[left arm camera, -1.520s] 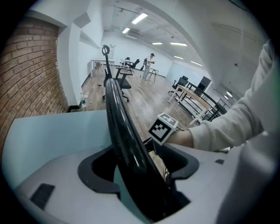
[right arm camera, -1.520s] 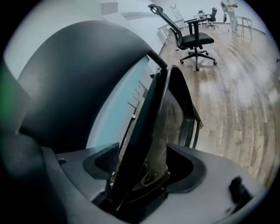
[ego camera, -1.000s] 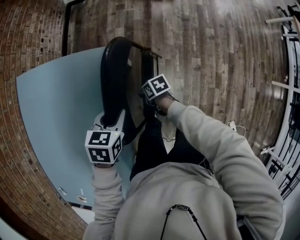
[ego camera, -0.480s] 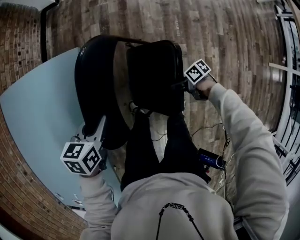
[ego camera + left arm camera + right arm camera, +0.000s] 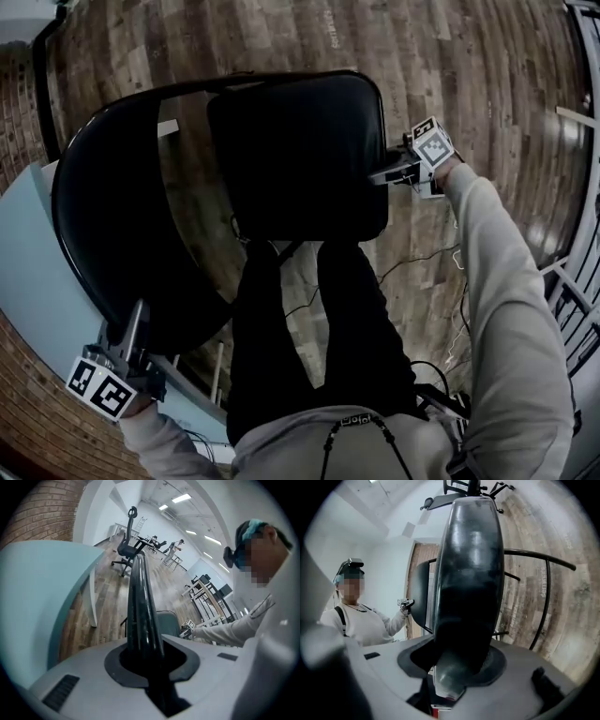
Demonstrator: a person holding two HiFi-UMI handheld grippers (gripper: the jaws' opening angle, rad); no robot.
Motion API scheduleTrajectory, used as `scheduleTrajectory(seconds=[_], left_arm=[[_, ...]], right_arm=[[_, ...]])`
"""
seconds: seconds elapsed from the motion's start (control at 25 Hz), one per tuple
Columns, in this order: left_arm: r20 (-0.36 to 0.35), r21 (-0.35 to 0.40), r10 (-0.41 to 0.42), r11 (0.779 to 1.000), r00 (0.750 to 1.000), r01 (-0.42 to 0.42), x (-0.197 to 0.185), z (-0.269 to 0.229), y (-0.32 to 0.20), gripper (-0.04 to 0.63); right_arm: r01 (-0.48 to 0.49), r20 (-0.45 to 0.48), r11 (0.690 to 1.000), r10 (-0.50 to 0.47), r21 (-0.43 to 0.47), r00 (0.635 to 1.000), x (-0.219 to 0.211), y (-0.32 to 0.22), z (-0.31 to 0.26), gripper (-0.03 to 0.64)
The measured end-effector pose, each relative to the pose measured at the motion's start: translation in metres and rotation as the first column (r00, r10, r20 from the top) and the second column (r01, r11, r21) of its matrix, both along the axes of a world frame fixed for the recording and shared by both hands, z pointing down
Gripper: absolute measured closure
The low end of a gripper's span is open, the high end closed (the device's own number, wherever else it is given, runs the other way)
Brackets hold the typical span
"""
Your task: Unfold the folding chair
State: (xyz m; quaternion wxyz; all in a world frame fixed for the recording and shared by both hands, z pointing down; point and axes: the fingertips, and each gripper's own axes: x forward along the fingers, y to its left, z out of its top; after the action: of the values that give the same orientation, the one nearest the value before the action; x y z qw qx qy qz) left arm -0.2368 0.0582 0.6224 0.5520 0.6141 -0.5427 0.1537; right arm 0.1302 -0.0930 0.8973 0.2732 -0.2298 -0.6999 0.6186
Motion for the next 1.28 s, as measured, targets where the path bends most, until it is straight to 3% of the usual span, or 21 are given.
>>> scheduleTrajectory(seconds=[0.2, 0.36, 0.48, 0.6, 0.68, 0.72, 0.76, 0.8, 0.84, 0.88, 0.92, 1.04, 1.16, 1.28], left_arm=[[-0.059, -0.002, -0.033, 0.999, 0.998, 0.033, 0.042, 0.029, -0.015, 0.528], [-0.15, 0.028, -0.013, 0.999, 0.989, 0.017, 0.085, 0.038, -0.035, 0.511], [-0.126, 0.032, -0.003, 0.999, 0.992, 0.007, 0.109, 0.038, -0.046, 0.491], [-0.086, 0.026, -0.018, 0.999, 0.996, 0.02, 0.11, 0.041, -0.046, 0.494], [-0.081, 0.028, -0.021, 0.999, 0.996, 0.023, 0.109, 0.043, -0.043, 0.494], [-0.052, 0.028, -0.004, 1.0, 0.999, 0.005, 0.108, 0.045, -0.042, 0.494], [0.014, 0.025, 0.033, 0.999, 0.999, -0.034, 0.105, 0.048, -0.039, 0.448], [0.106, 0.016, 0.084, 0.996, 0.991, -0.086, 0.099, 0.05, -0.035, 0.325], [0.193, 0.004, 0.136, 0.99, 0.972, -0.139, 0.093, 0.05, -0.031, 0.14], [0.25, -0.007, 0.177, 0.983, 0.952, -0.181, 0.089, 0.047, -0.027, 0.095], [0.281, -0.014, 0.203, 0.978, 0.938, -0.207, 0.086, 0.042, -0.023, 0.094], [0.349, -0.022, 0.241, 0.968, 0.906, -0.249, 0.074, 0.013, -0.013, 0.091], [0.345, 0.051, 0.217, 0.967, 0.913, -0.249, 0.068, -0.031, -0.014, 0.092], [0.332, 0.175, 0.212, 0.944, 0.919, -0.281, 0.075, -0.08, -0.029, 0.092]], right_arm=[[0.002, 0.129, 0.998, 0.007, -0.069, 0.992, 0.055, -0.018, 0.056, 0.451], [-0.029, 0.159, 0.995, 0.045, -0.1, 0.986, 0.087, -0.029, 0.091, 0.445], [-0.061, 0.146, 0.993, 0.076, -0.103, 0.986, 0.099, -0.034, 0.11, 0.434], [-0.095, 0.132, 0.989, 0.109, -0.114, 0.985, 0.102, -0.036, 0.113, 0.425], [-0.132, 0.074, 0.987, 0.14, -0.096, 0.987, 0.104, -0.037, 0.116, 0.407], [-0.164, 0.019, 0.984, 0.165, -0.071, 0.986, 0.108, -0.038, 0.12, 0.356], [-0.198, -0.042, 0.98, 0.197, -0.034, 0.98, 0.113, -0.041, 0.124, 0.318], [-0.231, -0.099, 0.973, 0.231, 0.017, 0.968, 0.117, -0.045, 0.128, 0.306], [-0.252, -0.151, 0.964, 0.262, 0.083, 0.953, 0.122, -0.048, 0.129, 0.288], [-0.253, -0.202, 0.953, 0.284, 0.165, 0.937, 0.128, -0.051, 0.128, 0.288], [-0.236, -0.247, 0.937, 0.3, 0.257, 0.921, 0.136, -0.051, 0.122, 0.288], [-0.217, -0.284, 0.852, 0.382, 0.476, 0.879, 0.149, -0.06, 0.065, 0.288], [-0.277, -0.204, 0.765, 0.467, 0.582, 0.86, 0.14, -0.072, -0.033, 0.288], [-0.299, -0.125, 0.655, 0.519, 0.694, 0.846, 0.136, -0.084, -0.141, 0.288]])
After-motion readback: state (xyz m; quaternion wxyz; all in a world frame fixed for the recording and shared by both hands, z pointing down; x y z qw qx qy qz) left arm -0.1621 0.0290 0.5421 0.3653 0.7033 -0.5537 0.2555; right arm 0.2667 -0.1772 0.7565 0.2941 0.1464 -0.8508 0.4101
